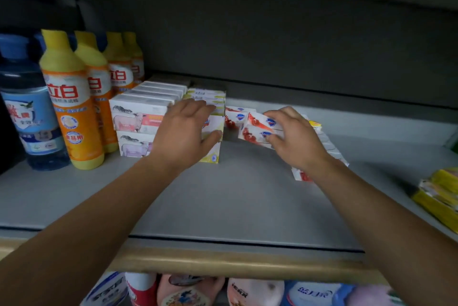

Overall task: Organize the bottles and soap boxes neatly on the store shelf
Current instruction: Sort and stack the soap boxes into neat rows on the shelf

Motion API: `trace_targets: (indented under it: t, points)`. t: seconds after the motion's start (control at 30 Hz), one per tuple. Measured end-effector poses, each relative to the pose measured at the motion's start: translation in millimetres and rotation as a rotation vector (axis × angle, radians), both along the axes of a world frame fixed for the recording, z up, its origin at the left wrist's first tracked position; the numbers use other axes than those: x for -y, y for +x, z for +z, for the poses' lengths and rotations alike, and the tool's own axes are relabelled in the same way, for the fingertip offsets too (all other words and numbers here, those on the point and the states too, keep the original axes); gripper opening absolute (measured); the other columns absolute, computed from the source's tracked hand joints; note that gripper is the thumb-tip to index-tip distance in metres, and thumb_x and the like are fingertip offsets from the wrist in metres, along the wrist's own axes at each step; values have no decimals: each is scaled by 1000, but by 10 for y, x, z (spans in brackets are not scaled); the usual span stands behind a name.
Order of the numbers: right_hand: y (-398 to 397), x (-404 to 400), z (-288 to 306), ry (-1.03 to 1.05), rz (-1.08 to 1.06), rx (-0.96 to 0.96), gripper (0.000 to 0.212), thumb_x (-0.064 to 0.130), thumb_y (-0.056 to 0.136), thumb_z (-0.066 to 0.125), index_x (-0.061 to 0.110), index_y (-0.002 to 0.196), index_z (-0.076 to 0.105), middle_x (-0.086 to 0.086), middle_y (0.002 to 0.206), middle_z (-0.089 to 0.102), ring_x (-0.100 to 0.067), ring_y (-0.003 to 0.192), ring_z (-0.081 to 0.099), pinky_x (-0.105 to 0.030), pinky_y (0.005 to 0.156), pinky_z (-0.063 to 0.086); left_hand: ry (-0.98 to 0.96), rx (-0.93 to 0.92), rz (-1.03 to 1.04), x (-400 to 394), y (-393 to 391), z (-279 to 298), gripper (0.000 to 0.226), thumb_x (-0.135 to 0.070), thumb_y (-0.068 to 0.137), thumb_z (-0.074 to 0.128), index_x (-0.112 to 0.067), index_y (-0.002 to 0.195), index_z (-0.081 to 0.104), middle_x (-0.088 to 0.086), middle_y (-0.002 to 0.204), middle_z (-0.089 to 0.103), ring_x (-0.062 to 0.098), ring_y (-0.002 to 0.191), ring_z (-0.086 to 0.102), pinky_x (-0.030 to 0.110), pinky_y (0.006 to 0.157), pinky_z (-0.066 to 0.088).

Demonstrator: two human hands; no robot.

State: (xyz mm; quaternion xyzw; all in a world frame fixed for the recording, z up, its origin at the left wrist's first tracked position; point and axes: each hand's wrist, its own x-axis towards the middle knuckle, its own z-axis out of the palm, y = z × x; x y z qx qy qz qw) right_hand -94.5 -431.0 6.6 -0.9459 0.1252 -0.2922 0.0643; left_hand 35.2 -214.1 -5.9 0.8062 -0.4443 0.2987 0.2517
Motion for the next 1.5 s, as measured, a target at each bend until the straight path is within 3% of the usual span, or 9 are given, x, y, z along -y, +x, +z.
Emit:
trace_targets:
  t: [0.07, 0.27, 0.4, 0.77, 0.93, 1.2, 1.27, 1.4, 1.5]
  points:
    - [207, 112, 13, -53, -34, -35, 50, 21, 88, 64, 22, 136, 51, 0, 128, 52, -21, 120, 45, -33, 101, 38, 56, 55, 42, 62, 61, -112, 55, -42, 84, 64, -12, 130, 60, 10, 130, 60, 33, 124, 51, 47, 110, 30]
    - [945, 354, -41, -146, -56, -129, 51, 18, 88, 67, 21, 137, 52, -6, 129, 56, -29, 111, 49, -38, 94, 45, -9, 114, 87, 147, 139, -270, 62, -45, 80, 64, -17, 135, 56, 11, 135, 55, 37, 126, 47, 52, 115, 22]
    - [1294, 470, -192, -99, -82, -168, 50, 20, 88, 66, 26, 136, 51, -4, 132, 56, -29, 120, 47, -40, 97, 45, -11, 101, 99, 155, 141, -269, 62, -46, 80, 61, -18, 136, 54, 11, 136, 54, 37, 127, 45, 53, 115, 23]
    - [1425, 471, -337, -162, -120, -175, 50, 24, 92, 61, 22, 140, 50, -9, 131, 54, -31, 117, 46, -42, 97, 42, -42, 116, 96, 181, 150, -294, 60, -48, 83, 58, -18, 134, 56, 9, 134, 55, 35, 126, 46, 51, 115, 22]
    - [1099, 371, -135, -128, -122, -270, 59, 41, 89, 61, 24, 143, 44, -9, 137, 48, -32, 125, 44, -42, 101, 43, -22, 120, 105, 185, 153, -282, 60, -48, 82, 59, -18, 134, 55, 9, 134, 55, 35, 127, 46, 51, 116, 21]
    - [-367, 298, -144, 27, -180, 72, 34, 35, 91, 58, 19, 120, 64, -9, 122, 61, -34, 114, 51, -35, 99, 39, 105, 116, 160, 170, 59, -226, 68, -47, 79, 63, -17, 138, 48, 10, 139, 49, 37, 131, 40, 53, 116, 16]
    - [-735, 345, -276, 8, -268, 24, 40, 36, 92, 59, 17, 126, 61, -11, 128, 59, -36, 117, 50, -38, 103, 38, 162, 109, 182, 159, 40, -191, 72, -49, 80, 64, -18, 141, 42, 10, 143, 45, 36, 134, 36, 54, 117, 13]
    - [-1137, 346, -538, -87, -345, -227, 62, 40, 92, 55, 21, 148, 38, -1, 152, 38, -29, 137, 34, -39, 115, 24, 272, 71, 229, 163, -23, -72, 76, -56, 84, 56, -23, 148, 30, 6, 155, 33, 30, 144, 24, 57, 118, 5]
    - [-1158, 284, -542, -86, -350, -139, 56, 24, 91, 59, 19, 145, 43, -4, 147, 43, -29, 134, 36, -34, 112, 27, 279, 84, 242, 162, -184, 49, 78, -58, 85, 55, -22, 150, 30, 6, 159, 26, 29, 148, 18, 58, 118, 3]
